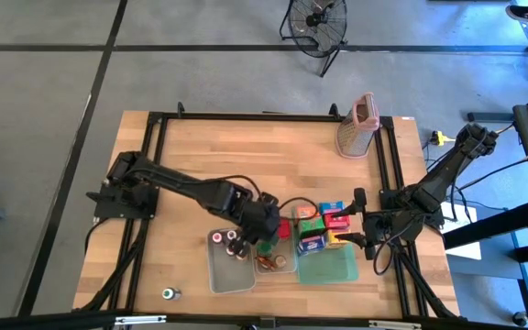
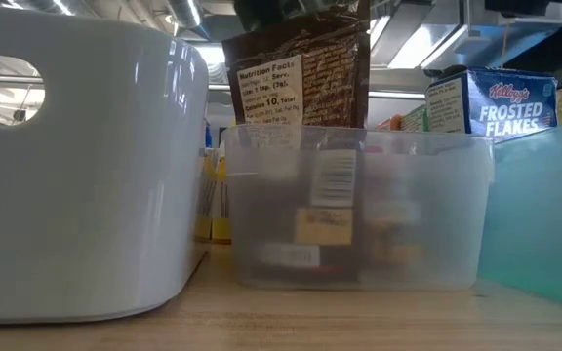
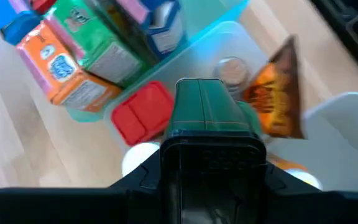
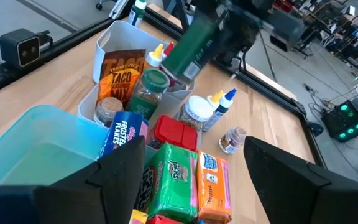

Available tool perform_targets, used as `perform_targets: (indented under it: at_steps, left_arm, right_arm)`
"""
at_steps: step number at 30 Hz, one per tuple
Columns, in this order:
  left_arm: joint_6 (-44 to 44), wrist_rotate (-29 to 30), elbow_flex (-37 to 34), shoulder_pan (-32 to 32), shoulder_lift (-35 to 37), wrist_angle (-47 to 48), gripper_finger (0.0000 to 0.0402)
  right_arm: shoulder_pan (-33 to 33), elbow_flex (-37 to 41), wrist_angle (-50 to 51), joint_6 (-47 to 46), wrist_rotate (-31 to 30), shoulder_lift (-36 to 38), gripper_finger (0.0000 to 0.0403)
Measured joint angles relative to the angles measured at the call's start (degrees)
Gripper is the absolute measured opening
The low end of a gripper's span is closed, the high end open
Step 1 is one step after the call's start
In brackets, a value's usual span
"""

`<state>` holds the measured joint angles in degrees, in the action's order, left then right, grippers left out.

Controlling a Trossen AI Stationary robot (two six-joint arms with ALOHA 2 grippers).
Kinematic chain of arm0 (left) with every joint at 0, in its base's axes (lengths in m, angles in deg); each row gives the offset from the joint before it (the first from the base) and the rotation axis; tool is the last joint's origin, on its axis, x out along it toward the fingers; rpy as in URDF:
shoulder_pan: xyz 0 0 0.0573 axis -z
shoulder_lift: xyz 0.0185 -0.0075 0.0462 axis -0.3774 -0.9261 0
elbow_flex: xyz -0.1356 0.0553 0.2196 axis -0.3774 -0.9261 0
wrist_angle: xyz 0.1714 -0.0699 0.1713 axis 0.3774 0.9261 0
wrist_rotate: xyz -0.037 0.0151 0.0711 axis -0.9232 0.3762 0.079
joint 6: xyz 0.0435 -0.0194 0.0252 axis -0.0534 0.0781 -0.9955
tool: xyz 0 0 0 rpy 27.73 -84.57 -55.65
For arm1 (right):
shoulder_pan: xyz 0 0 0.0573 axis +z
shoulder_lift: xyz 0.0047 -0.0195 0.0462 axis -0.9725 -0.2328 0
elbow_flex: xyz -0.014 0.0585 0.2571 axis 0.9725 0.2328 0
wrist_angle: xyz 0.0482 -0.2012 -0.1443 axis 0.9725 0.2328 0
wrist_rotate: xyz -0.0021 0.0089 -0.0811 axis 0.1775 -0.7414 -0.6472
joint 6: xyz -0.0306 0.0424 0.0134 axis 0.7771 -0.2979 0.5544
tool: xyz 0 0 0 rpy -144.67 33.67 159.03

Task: Pick & Place Kitchen Items
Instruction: Put the black seasoning can into the white bin

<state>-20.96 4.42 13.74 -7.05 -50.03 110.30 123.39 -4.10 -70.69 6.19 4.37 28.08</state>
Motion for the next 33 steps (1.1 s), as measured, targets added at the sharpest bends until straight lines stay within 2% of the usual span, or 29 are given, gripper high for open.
perform_targets:
  at_steps: [6,11,18,23,27,33]
  left_arm:
    - [0.19,2.56,-0.01,-2.3,-0.85,0.18,0.0113]
    - [0.59,0.1,-0.02,-4.13,-1.88,0.15,0.0113]
    - [-0.47,-0.77,0.01,-2.77,-2.37,-1.06,0.0113]
    - [-1.36,2.48,0.47,-1.32,-2.37,-1.06,0.0113]
    - [-0.41,-0.78,0.7,-1.17,-2.3,-1.15,0.0113]
    - [0.15,-1.02,0.7,-1.34,-2.62,-0.94,0.0113]
  right_arm:
    - [-0.02,0.0,0.24,-1.31,0.24,0.0,0.0275]
    - [-0.02,0.0,1.56,-2.47,0.3,0.0,0.0275]
    - [-0.02,0.0,2.76,-3.19,0.2,0.0,0.0275]
    - [-0.02,0.0,3.02,-3.4,0.2,0.0,0.0275]
    - [-0.02,0.0,3.01,-3.9,0.19,0.0,0.0275]
    - [-0.02,0.0,3.01,-4.96,0.2,0.0,0.0275]
